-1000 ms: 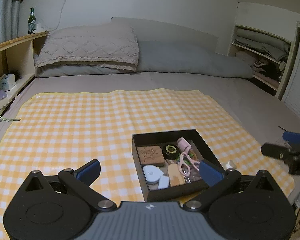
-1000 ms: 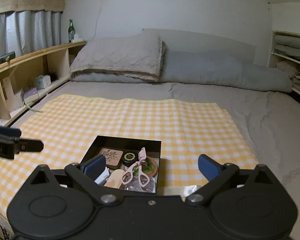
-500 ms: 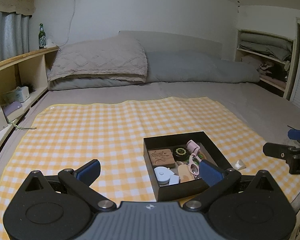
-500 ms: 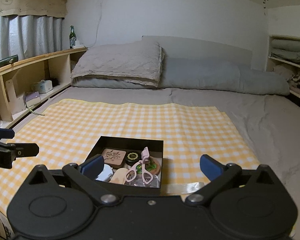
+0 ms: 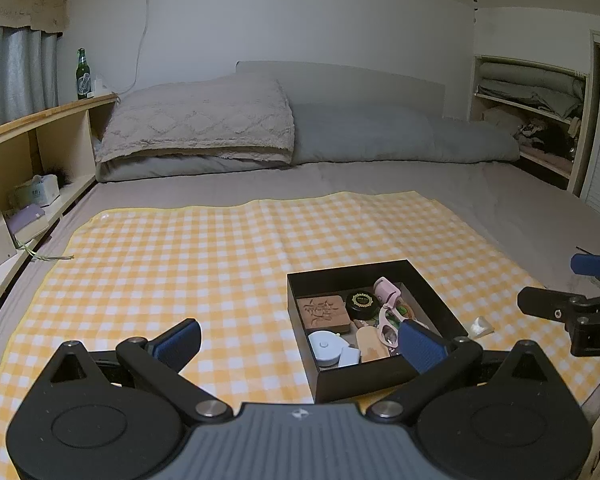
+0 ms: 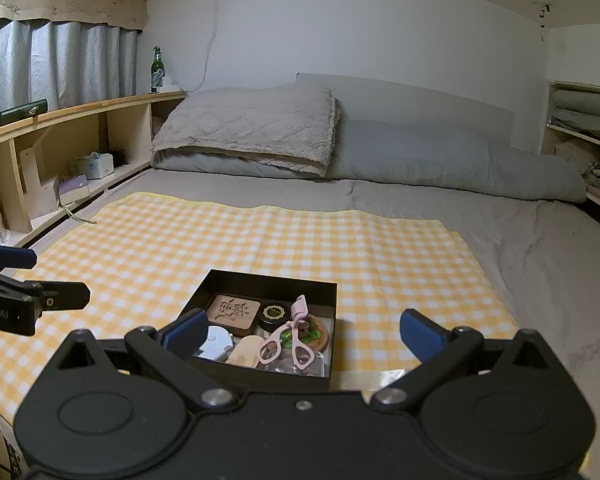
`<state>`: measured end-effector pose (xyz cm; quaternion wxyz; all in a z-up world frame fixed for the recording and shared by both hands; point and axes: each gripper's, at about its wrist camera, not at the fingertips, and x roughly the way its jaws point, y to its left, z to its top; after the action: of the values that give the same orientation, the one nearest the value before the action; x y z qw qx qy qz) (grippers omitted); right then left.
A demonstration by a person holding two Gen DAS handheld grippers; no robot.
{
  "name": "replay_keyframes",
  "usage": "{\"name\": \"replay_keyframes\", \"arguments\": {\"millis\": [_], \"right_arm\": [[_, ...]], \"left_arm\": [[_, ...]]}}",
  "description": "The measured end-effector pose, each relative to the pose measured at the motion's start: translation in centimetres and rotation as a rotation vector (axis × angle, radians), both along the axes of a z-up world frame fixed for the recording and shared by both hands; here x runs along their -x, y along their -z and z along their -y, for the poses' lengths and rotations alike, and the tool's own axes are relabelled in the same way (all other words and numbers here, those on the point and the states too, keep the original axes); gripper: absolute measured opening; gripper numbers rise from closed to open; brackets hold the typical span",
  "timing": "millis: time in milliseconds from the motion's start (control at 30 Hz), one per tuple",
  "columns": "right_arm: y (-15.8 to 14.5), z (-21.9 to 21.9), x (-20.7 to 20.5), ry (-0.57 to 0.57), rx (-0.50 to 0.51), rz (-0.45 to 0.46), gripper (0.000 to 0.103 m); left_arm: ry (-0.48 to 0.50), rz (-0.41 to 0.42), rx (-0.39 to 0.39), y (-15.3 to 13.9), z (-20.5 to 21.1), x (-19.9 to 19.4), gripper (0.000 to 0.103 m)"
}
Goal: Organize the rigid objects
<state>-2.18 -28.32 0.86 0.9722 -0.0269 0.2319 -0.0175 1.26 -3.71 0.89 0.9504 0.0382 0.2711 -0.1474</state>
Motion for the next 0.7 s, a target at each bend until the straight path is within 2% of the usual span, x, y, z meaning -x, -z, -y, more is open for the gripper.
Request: {"name": "replay_keyframes", "arguments": {"millis": [700], "right_arm": [[0.01, -0.07, 0.04, 0.002, 0.003, -0.002, 0.103]], "left_arm": [[-0.002, -0.009, -0.003, 0.03, -0.27, -0.16, 0.103]]}}
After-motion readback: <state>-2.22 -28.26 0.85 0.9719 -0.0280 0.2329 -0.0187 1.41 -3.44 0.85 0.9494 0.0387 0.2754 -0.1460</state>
